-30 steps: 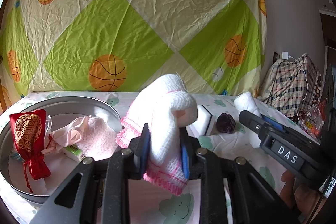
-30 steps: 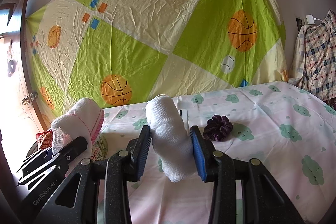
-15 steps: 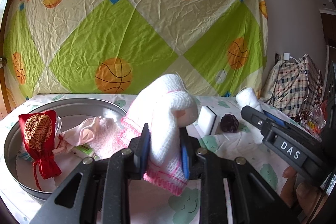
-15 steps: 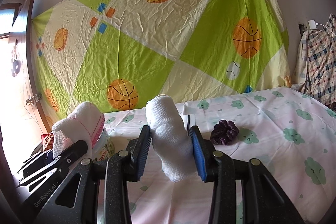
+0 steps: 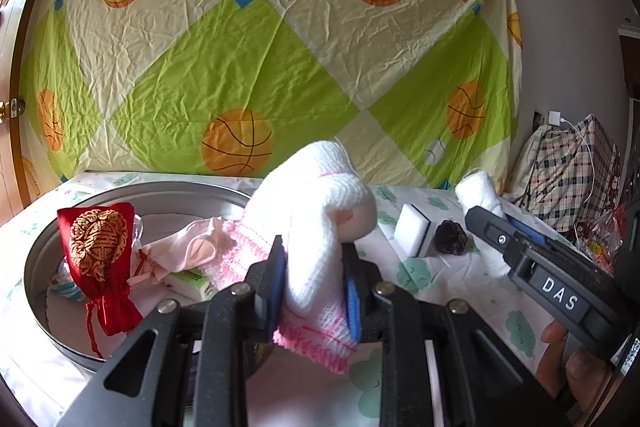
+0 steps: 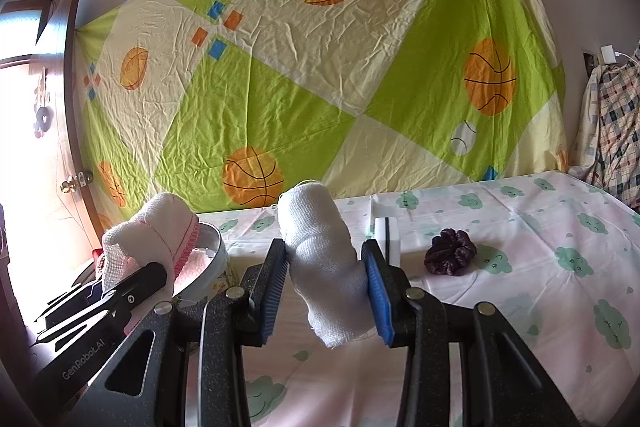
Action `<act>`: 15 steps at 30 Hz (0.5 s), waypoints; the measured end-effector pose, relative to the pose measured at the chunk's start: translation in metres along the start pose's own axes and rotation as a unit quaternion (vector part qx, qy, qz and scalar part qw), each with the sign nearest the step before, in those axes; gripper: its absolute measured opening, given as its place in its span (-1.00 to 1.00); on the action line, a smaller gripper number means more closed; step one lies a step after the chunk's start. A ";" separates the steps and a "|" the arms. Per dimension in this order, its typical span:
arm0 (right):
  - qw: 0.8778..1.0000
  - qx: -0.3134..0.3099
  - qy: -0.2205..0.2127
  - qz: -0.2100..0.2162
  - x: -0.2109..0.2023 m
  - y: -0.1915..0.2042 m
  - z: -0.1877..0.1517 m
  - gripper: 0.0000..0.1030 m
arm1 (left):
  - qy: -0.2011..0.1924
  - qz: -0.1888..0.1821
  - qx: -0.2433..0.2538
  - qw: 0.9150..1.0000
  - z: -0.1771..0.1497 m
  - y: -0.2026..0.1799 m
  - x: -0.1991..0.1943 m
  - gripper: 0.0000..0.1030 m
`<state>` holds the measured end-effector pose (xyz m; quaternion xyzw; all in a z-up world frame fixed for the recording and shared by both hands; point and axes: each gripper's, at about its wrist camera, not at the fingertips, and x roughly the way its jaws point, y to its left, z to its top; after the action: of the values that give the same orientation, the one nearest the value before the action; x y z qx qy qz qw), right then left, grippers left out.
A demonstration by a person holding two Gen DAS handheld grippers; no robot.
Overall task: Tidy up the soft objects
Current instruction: 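Lift the towel with the left tool while the right tool lifts the rolled cloth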
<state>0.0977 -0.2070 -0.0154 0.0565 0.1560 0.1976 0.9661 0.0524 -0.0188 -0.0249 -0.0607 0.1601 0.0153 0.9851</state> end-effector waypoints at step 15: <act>1.000 -0.010 0.006 0.011 0.004 0.015 -0.003 -0.20 | -0.009 0.003 -0.008 1.000 -0.001 0.013 -0.010 -0.54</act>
<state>0.0951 -0.1912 -0.0164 0.0471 0.1592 0.2101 0.9635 0.0421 -0.0059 -0.0241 -0.0683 0.1515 0.0203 0.9859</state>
